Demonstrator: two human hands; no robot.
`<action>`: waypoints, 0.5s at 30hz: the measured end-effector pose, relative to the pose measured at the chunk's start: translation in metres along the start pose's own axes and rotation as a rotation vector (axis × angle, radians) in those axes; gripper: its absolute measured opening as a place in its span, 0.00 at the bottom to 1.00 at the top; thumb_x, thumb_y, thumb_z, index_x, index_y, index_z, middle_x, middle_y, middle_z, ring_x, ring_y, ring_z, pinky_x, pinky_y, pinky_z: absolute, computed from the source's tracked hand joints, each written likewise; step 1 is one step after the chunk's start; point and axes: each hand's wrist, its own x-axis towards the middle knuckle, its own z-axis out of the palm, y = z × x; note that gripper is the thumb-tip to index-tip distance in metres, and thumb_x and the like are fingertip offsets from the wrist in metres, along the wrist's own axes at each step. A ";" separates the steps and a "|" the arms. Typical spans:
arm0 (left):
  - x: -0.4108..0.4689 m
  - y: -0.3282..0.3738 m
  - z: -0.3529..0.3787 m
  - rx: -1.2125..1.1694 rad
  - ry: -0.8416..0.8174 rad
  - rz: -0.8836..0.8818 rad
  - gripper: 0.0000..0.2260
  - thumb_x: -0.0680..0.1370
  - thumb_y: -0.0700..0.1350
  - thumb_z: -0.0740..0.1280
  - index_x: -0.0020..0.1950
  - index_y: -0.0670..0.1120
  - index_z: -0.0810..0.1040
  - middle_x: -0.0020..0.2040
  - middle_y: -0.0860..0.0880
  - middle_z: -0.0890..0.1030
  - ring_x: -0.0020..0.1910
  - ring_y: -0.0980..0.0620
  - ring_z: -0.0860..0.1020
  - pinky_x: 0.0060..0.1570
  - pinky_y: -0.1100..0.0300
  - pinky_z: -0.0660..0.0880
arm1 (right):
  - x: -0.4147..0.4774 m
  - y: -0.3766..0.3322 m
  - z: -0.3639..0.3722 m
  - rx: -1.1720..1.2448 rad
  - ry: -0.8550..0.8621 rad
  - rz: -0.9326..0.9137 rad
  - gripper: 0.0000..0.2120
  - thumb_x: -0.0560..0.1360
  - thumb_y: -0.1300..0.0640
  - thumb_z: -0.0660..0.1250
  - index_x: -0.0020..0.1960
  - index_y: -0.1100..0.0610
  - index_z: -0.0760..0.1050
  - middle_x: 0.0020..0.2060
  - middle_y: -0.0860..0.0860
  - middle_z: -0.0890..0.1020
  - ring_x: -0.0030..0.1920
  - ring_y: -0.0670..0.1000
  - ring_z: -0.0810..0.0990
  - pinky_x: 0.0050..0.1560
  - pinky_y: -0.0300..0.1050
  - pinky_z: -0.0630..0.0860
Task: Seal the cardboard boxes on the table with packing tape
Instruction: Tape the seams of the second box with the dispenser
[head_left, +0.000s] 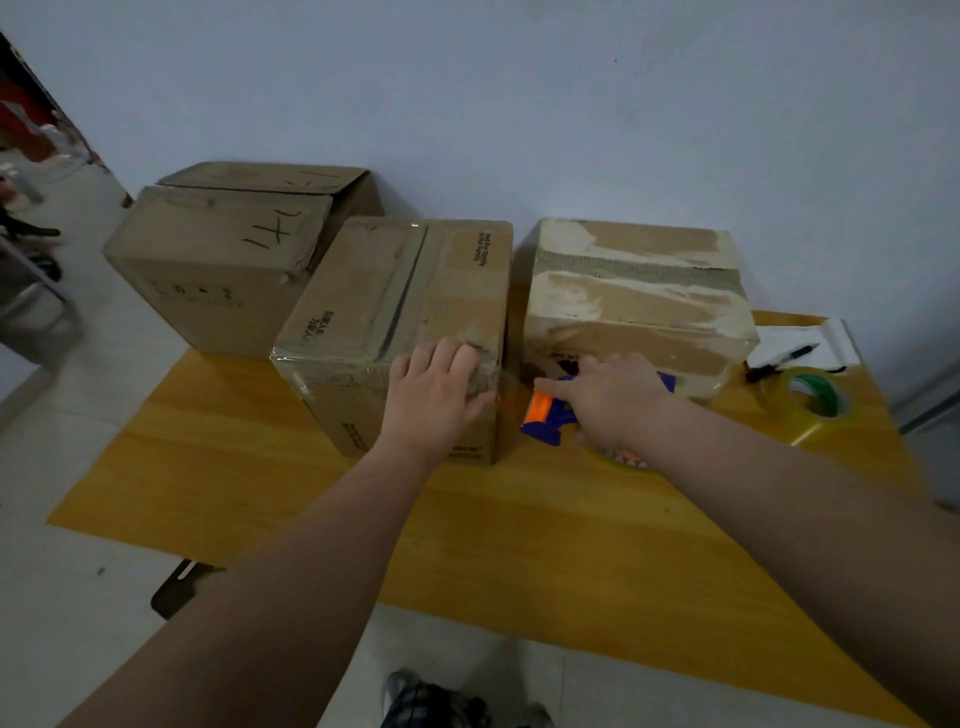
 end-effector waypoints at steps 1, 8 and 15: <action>0.000 0.001 0.001 -0.002 0.018 -0.008 0.17 0.70 0.56 0.72 0.48 0.47 0.73 0.48 0.47 0.77 0.46 0.45 0.75 0.45 0.51 0.71 | 0.003 -0.004 -0.004 0.014 -0.032 0.005 0.31 0.78 0.46 0.62 0.76 0.41 0.52 0.61 0.56 0.71 0.56 0.59 0.73 0.44 0.49 0.66; -0.002 0.002 0.005 -0.014 0.058 -0.035 0.17 0.69 0.56 0.73 0.47 0.47 0.73 0.46 0.47 0.76 0.44 0.45 0.74 0.44 0.52 0.70 | 0.025 -0.027 -0.022 0.093 -0.230 0.050 0.16 0.73 0.46 0.67 0.57 0.51 0.72 0.48 0.49 0.73 0.51 0.54 0.74 0.46 0.53 0.72; -0.003 -0.002 0.006 -0.075 0.046 -0.064 0.16 0.72 0.59 0.69 0.50 0.48 0.73 0.49 0.48 0.77 0.47 0.45 0.74 0.47 0.51 0.70 | 0.012 -0.006 0.081 0.803 -0.162 0.192 0.37 0.76 0.42 0.64 0.77 0.49 0.49 0.55 0.53 0.77 0.45 0.52 0.77 0.41 0.43 0.74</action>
